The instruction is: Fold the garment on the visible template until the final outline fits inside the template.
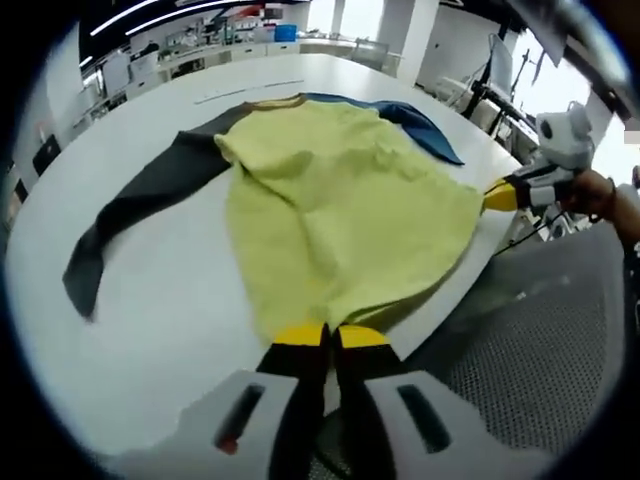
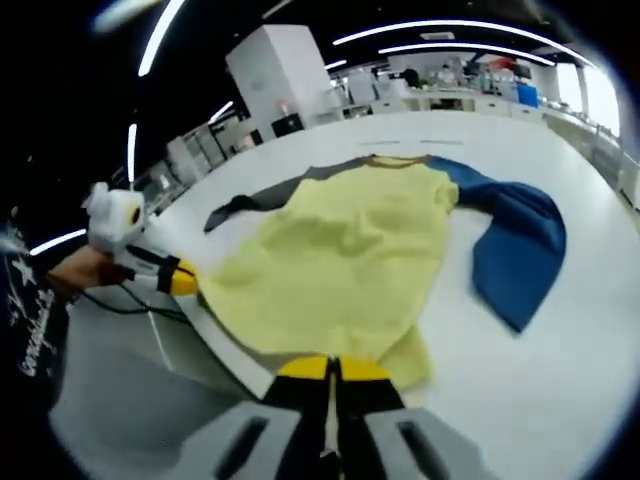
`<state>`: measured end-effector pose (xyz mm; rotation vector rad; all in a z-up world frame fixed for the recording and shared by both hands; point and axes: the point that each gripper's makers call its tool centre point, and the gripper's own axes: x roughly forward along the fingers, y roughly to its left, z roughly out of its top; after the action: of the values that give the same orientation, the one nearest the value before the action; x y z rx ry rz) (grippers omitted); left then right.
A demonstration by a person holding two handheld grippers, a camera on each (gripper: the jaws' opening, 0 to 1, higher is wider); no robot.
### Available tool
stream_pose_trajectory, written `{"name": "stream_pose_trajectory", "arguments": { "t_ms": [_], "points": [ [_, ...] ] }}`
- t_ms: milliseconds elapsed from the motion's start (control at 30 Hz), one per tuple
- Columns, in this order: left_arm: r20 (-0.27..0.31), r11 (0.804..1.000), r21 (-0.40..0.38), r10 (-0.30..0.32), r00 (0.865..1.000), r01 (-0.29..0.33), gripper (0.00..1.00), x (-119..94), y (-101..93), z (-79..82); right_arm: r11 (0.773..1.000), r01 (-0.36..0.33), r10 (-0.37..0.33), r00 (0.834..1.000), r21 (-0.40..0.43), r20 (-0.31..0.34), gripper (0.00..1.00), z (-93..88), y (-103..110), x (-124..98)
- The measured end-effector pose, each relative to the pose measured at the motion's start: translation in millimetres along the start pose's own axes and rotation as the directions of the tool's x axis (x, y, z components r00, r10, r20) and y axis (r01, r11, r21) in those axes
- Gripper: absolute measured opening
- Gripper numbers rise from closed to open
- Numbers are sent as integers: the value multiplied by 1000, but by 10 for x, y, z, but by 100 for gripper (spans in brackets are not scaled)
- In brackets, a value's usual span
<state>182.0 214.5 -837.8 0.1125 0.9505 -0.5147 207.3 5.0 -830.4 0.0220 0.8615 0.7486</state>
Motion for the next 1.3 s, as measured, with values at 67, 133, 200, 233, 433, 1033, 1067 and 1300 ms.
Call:
{"name": "stream_pose_trajectory", "arguments": {
  "t_ms": [67,133,200,233,433,1033,1067,1300],
  "points": [
    [-9,1000,-1,-3,1000,3,0,1,-9,-18,1000,10,-10,1000,-12,-15,0,-40,-17,11],
    [-14,1000,-2,-2,1000,2,0,41,15,-53,1000,16,-16,1000,-10,-17,0,-57,-30,7],
    [-18,1000,-4,0,1000,-1,0,35,20,-60,1000,12,-12,1000,17,4,0,-33,-38,5],
    [-21,1000,-5,3,1000,-3,0,36,20,-67,1000,12,-12,1000,25,8,0,-28,-45,6],
    [-29,1000,-8,-1,1000,0,3,58,7,-96,1000,5,-5,1000,17,-17,0,-90,-25,18],
    [66,994,3,-112,992,112,42,-253,-139,214,999,-14,15,1000,-32,17,54,259,-8,-205],
    [78,994,8,-110,991,109,44,-264,-119,239,999,-7,8,1000,-36,20,55,271,-46,-204],
    [125,998,-52,-40,991,47,48,-242,171,330,998,62,-62,996,0,67,53,350,-308,-172]
  ]
}}
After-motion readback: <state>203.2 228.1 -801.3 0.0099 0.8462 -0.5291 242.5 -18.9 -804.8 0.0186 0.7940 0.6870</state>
